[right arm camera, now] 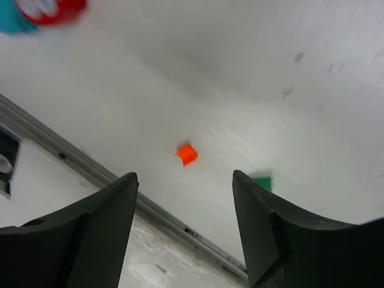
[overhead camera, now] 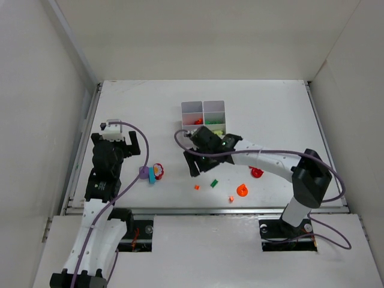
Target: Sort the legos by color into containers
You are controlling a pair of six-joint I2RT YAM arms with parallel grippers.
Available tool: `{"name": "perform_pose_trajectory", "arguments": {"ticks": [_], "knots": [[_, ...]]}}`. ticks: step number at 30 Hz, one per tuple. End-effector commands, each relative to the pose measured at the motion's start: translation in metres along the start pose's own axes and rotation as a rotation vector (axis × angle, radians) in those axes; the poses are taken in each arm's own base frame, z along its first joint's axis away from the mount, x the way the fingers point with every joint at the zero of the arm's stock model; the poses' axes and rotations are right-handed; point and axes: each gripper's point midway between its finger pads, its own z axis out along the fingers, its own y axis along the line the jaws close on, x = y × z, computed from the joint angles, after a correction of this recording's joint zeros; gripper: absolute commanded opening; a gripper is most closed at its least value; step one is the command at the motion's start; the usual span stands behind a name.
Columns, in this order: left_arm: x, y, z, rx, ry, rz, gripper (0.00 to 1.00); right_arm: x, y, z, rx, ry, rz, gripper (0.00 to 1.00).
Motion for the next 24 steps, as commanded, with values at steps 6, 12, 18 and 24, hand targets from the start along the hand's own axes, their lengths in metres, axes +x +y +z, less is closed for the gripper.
{"name": "perform_pose_trajectory", "arguments": {"ticks": [6, 12, 18, 24], "knots": [[-0.016, -0.007, -0.006, 0.038, -0.080, -0.030, 0.95, 0.031, 0.020, 0.017, -0.075, -0.008, 0.471, 0.60], [-0.014, -0.018, -0.005, 0.071, -0.082, -0.023, 0.95, 0.026, 0.027, 0.036, 0.083, -0.084, 0.544, 0.60], [-0.009, -0.025, -0.006, 0.094, -0.080, -0.017, 0.95, 0.063, 0.002, 0.045, 0.325, -0.026, 0.659, 0.59], [-0.011, -0.029, -0.009, 0.105, -0.100, -0.027, 0.95, 0.068, -0.004, 0.041, 0.314, -0.072, 0.736, 0.59]]}}
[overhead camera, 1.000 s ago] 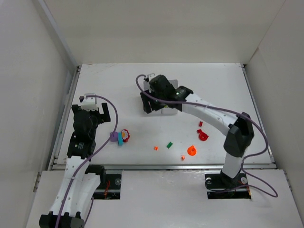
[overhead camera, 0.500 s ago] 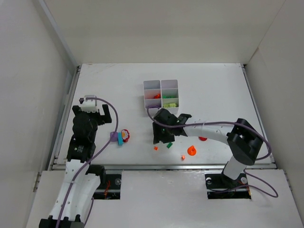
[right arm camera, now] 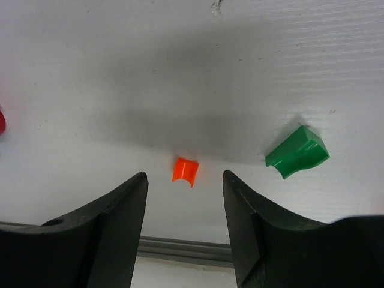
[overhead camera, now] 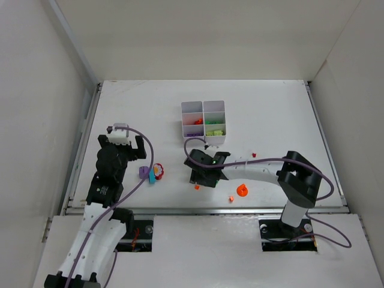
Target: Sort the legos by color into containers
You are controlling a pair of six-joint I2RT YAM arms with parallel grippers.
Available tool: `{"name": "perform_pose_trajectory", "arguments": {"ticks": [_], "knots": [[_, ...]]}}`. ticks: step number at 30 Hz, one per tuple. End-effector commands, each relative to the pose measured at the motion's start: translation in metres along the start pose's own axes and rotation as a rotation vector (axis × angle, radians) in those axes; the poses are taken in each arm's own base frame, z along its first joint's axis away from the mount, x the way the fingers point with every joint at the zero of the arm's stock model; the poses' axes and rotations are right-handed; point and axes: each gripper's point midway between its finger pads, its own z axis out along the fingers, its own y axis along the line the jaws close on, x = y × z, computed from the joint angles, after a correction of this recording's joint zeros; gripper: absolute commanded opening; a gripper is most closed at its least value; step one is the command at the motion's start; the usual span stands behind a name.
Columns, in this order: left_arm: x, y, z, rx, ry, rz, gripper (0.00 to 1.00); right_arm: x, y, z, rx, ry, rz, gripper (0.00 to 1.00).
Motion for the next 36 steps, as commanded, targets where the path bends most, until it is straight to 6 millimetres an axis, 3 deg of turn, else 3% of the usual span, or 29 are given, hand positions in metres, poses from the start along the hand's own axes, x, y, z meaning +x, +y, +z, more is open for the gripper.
{"name": "perform_pose_trajectory", "arguments": {"ticks": [1, 7, 14, 23, 26, 33, 36], "knots": [[-0.016, -0.005, -0.001, 0.011, -0.074, -0.028, 0.95, -0.013, 0.004, -0.006, -0.001, -0.052, 0.090, 0.59], [-0.016, -0.005, -0.001, 0.011, -0.074, -0.028, 0.96, 0.008, -0.004, 0.009, 0.071, 0.012, 0.029, 0.57], [-0.018, -0.007, -0.003, 0.021, -0.083, -0.028, 0.96, 0.010, -0.011, 0.007, 0.051, 0.004, 0.072, 0.56], [-0.018, -0.007, -0.003, 0.021, -0.083, -0.028, 0.96, 0.018, -0.003, 0.019, 0.062, 0.056, -0.014, 0.54], [-0.018, -0.007, -0.003, 0.021, -0.083, -0.028, 0.96, 0.020, -0.003, 0.018, 0.058, 0.066, -0.023, 0.47], [-0.016, -0.009, -0.004, 0.030, -0.082, -0.026, 0.96, 0.021, -0.007, 0.016, 0.085, 0.058, -0.038, 0.22], [-0.016, -0.009, -0.004, 0.030, -0.082, -0.026, 0.96, 0.020, -0.010, 0.016, 0.099, 0.040, -0.050, 0.03]]}}
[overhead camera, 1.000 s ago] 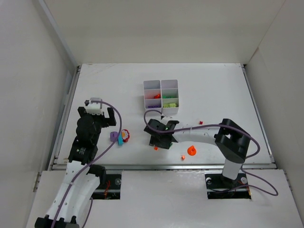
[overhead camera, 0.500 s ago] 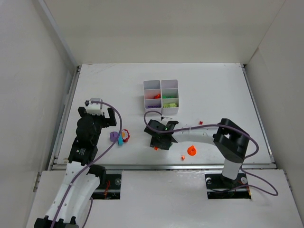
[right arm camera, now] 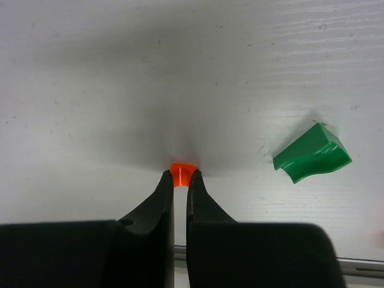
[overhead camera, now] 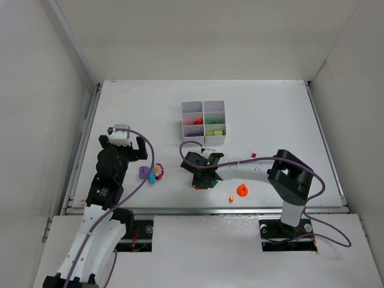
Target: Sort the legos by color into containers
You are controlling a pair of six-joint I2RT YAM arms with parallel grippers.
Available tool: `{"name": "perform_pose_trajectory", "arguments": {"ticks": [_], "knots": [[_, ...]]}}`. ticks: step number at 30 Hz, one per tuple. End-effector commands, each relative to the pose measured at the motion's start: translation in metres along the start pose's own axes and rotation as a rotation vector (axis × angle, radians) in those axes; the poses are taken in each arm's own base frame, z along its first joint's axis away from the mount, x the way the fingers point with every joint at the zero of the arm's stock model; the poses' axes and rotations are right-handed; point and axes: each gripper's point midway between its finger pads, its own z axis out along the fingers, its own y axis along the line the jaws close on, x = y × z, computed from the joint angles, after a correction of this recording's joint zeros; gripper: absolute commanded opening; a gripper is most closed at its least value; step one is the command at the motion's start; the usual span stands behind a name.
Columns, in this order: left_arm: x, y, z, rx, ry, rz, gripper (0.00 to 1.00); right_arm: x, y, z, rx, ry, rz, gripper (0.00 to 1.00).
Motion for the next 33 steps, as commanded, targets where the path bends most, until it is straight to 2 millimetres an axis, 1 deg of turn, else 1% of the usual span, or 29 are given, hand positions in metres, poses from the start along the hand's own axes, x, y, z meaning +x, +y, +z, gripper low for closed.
{"name": "perform_pose_trajectory", "arguments": {"ticks": [1, 2, 4, 5, 6, 7, 8, 9, 10, 11, 12, 13, 14, 15, 16, 17, 18, 20, 21, 22, 23, 24, 25, 27, 29, 30, 31, 32, 33], "knots": [[-0.012, -0.002, 0.000, 0.002, -0.059, -0.021, 0.96, 0.000, -0.002, -0.001, 0.040, -0.027, -0.031, 0.00], [-0.012, -0.002, 0.000, 0.002, -0.059, -0.021, 0.96, -0.002, 0.003, -0.007, 0.023, -0.046, -0.066, 0.00], [-0.012, -0.002, 0.000, 0.002, -0.059, -0.021, 0.96, -0.016, 0.009, -0.012, 0.021, -0.103, -0.107, 0.00], [-0.012, -0.002, 0.000, 0.002, -0.059, -0.021, 0.96, -0.026, 0.022, -0.021, -0.011, -0.131, -0.127, 0.00], [-0.012, 0.000, 0.000, -0.007, -0.059, -0.022, 0.96, -0.034, 0.029, -0.027, -0.026, -0.157, -0.202, 0.00], [-0.012, 0.000, 0.000, -0.007, -0.059, -0.022, 0.96, -0.047, 0.035, -0.035, -0.026, -0.206, -0.236, 0.00], [-0.012, 0.000, 0.000, -0.007, -0.059, -0.022, 0.96, -0.066, 0.057, -0.056, -0.073, -0.263, -0.263, 0.00], [-0.012, 0.000, 0.000, -0.007, -0.059, -0.022, 0.96, -0.077, 0.063, -0.059, -0.057, -0.300, -0.379, 0.00], [-0.012, 0.000, 0.000, -0.007, -0.059, -0.022, 0.96, -0.090, 0.071, -0.067, -0.052, -0.343, -0.427, 0.00], [-0.012, 0.000, 0.000, -0.007, -0.059, -0.022, 0.96, -0.107, 0.080, -0.076, -0.036, -0.411, -0.471, 0.00], [-0.012, 0.000, 0.000, -0.007, -0.059, -0.022, 0.96, -0.127, 0.098, -0.088, -0.045, -0.466, -0.497, 0.00], [-0.012, 0.000, 0.000, -0.007, -0.059, -0.022, 0.96, -0.142, 0.100, -0.094, -0.013, -0.500, -0.577, 0.00], [-0.012, 0.003, 0.000, -0.018, -0.059, -0.023, 0.96, -0.158, 0.102, -0.098, 0.012, -0.540, -0.587, 0.00], [-0.012, 0.003, 0.000, -0.018, -0.059, -0.023, 0.96, -0.179, 0.098, -0.100, 0.043, -0.558, -0.583, 0.00], [-0.012, 0.003, 0.000, -0.018, -0.059, -0.023, 0.96, -0.199, 0.107, -0.106, 0.045, -0.596, -0.594, 0.00], [-0.013, 0.006, 0.001, -0.030, -0.059, -0.025, 0.96, -0.211, 0.107, -0.108, 0.057, -0.604, -0.593, 0.00], [-0.010, 0.009, 0.002, -0.040, -0.051, -0.034, 0.98, -0.234, 0.100, -0.108, 0.074, -0.620, -0.557, 0.00], [-0.008, 0.012, 0.003, -0.053, -0.042, -0.035, 0.98, -0.258, 0.098, -0.109, 0.064, -0.630, -0.543, 0.00], [-0.008, 0.016, 0.004, -0.065, -0.042, -0.037, 0.98, -0.275, 0.098, -0.108, 0.025, -0.638, -0.535, 0.00], [-0.006, 0.016, 0.005, -0.066, -0.032, -0.036, 0.98, -0.280, 0.098, -0.103, 0.003, -0.635, -0.526, 0.00], [-0.006, 0.019, 0.005, -0.077, -0.032, -0.047, 0.98, -0.286, 0.098, -0.104, -0.009, -0.642, -0.540, 0.00], [-0.005, 0.018, 0.007, -0.078, -0.029, -0.047, 0.98, -0.289, 0.097, -0.099, -0.017, -0.637, -0.536, 0.00], [-0.002, 0.020, 0.009, -0.081, -0.015, -0.047, 0.98, -0.296, 0.094, -0.098, -0.026, -0.636, -0.538, 0.00], [0.001, 0.023, 0.011, -0.092, -0.003, -0.048, 0.98, -0.298, 0.096, -0.088, -0.035, -0.623, -0.549, 0.00], [0.004, 0.026, 0.012, -0.102, 0.007, -0.049, 0.98, -0.307, 0.095, -0.083, -0.062, -0.621, -0.533, 0.00], [0.006, 0.026, 0.014, -0.102, 0.018, -0.048, 0.98, -0.305, 0.096, -0.076, -0.067, -0.607, -0.540, 0.00], [0.009, 0.029, 0.015, -0.112, 0.030, -0.038, 0.98, -0.310, 0.095, -0.076, -0.075, -0.611, -0.530, 0.00], [0.004, 0.029, 0.015, -0.111, 0.020, -0.039, 0.98, -0.309, 0.094, -0.067, -0.089, -0.587, -0.536, 0.00], [0.007, 0.030, 0.017, -0.110, 0.031, -0.040, 0.98, -0.306, 0.096, -0.060, -0.094, -0.571, -0.544, 0.00]]}}
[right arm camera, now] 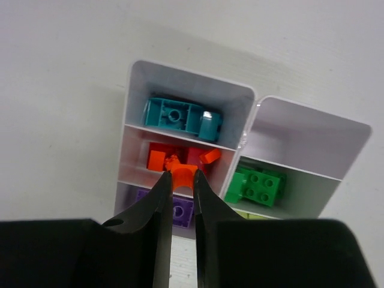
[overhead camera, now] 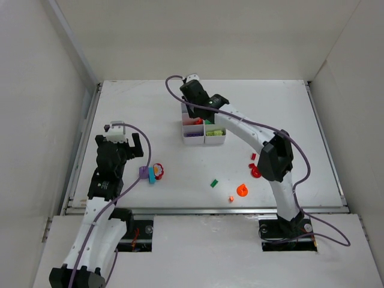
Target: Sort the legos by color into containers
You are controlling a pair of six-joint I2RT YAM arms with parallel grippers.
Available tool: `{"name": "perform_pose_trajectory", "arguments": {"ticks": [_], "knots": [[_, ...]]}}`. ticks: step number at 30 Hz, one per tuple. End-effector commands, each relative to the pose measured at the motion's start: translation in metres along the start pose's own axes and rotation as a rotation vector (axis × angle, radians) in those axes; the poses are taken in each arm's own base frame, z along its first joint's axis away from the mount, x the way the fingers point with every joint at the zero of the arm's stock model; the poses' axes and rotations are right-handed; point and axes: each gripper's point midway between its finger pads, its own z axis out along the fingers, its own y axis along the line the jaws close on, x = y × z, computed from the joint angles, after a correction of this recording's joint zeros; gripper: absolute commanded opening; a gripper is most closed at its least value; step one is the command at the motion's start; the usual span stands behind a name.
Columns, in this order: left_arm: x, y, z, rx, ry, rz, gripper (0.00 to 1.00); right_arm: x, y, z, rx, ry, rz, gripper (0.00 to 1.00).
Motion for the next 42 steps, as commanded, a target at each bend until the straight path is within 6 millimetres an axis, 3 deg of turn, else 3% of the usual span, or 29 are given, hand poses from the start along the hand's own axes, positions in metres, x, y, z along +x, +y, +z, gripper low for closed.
{"name": "perform_pose_trajectory", "arguments": {"ticks": [1, 6, 8, 9, 10, 13, 14, 17, 20, 24, 25, 26, 27, 28, 29, 30, 31, 32, 34, 35, 37, 38, 39, 42], "knots": [[-0.010, 0.001, 0.004, -0.002, -0.038, -0.016, 0.98, -0.009, 0.025, 0.008, -0.107, -0.036, -0.016, 0.00], [-0.010, 0.004, 0.007, -0.008, -0.027, -0.010, 0.98, -0.001, 0.033, 0.015, -0.144, -0.031, -0.016, 0.00], [-0.010, 0.006, 0.007, -0.008, -0.026, -0.012, 0.98, 0.013, 0.037, 0.024, -0.149, 0.000, -0.028, 0.00], [-0.008, 0.006, 0.009, -0.009, -0.017, -0.011, 0.98, 0.009, 0.039, 0.023, -0.160, -0.007, -0.025, 0.02], [-0.008, 0.008, 0.009, -0.017, -0.017, -0.013, 0.98, 0.008, 0.034, 0.025, -0.153, -0.007, -0.019, 0.17], [-0.012, 0.008, 0.008, -0.017, -0.027, -0.014, 0.98, 0.009, 0.035, 0.028, -0.152, -0.004, -0.020, 0.33], [-0.012, 0.008, 0.008, -0.017, -0.027, -0.014, 0.98, 0.012, 0.030, 0.034, -0.142, 0.005, -0.017, 0.43], [-0.012, 0.008, 0.008, -0.017, -0.027, -0.014, 0.98, 0.011, 0.031, 0.032, -0.151, 0.010, -0.018, 0.56], [-0.012, 0.008, 0.008, -0.017, -0.027, -0.014, 0.98, 0.014, 0.030, 0.031, -0.148, 0.020, -0.022, 0.61], [-0.014, 0.008, 0.007, -0.017, -0.036, -0.015, 0.98, -0.001, 0.024, 0.004, -0.166, 0.006, -0.015, 0.61], [-0.014, 0.008, 0.007, -0.017, -0.036, -0.015, 0.98, -0.017, 0.020, -0.016, -0.185, -0.031, -0.002, 0.62], [-0.017, 0.008, 0.006, -0.016, -0.045, -0.016, 0.98, -0.011, 0.017, -0.024, -0.194, -0.015, -0.007, 0.64], [-0.017, 0.007, 0.006, -0.007, -0.045, -0.016, 0.98, -0.025, 0.014, -0.040, -0.202, -0.051, 0.017, 0.64], [-0.014, 0.007, 0.005, -0.007, -0.045, -0.016, 0.98, -0.025, 0.003, -0.064, -0.204, -0.058, 0.029, 0.66], [-0.017, 0.007, 0.003, -0.007, -0.057, -0.017, 0.98, -0.021, -0.002, -0.076, -0.203, -0.049, 0.052, 0.67], [-0.013, 0.007, 0.003, -0.007, -0.048, -0.016, 0.98, -0.013, -0.008, -0.086, -0.200, -0.031, 0.068, 0.69], [-0.016, 0.007, 0.001, -0.006, -0.061, -0.017, 0.98, 0.024, -0.019, -0.088, -0.161, 0.064, 0.058, 0.69], [-0.012, 0.005, 0.002, 0.002, -0.052, -0.016, 0.98, 0.027, -0.030, -0.113, -0.152, 0.060, 0.121, 0.69], [-0.017, 0.004, -0.002, 0.013, -0.076, -0.018, 0.98, 0.065, -0.046, -0.129, -0.108, 0.140, 0.169, 0.69], [-0.017, 0.002, -0.002, 0.023, -0.075, -0.018, 0.98, 0.103, -0.061, -0.144, -0.082, 0.204, 0.183, 0.69], [-0.020, 0.000, -0.004, 0.038, -0.086, -0.018, 0.96, 0.142, -0.058, -0.161, -0.130, 0.282, 0.275, 0.69], [-0.020, -0.002, -0.004, 0.048, -0.085, -0.017, 0.96, 0.185, -0.062, -0.164, -0.115, 0.368, 0.289, 0.69], [-0.022, -0.002, -0.006, 0.049, -0.094, -0.018, 0.96, 0.190, -0.064, -0.179, -0.127, 0.354, 0.383, 0.69], [-0.024, -0.011, -0.008, 0.084, -0.106, -0.013, 0.96, 0.239, -0.075, -0.197, -0.118, 0.413, 0.485, 0.73]]}}
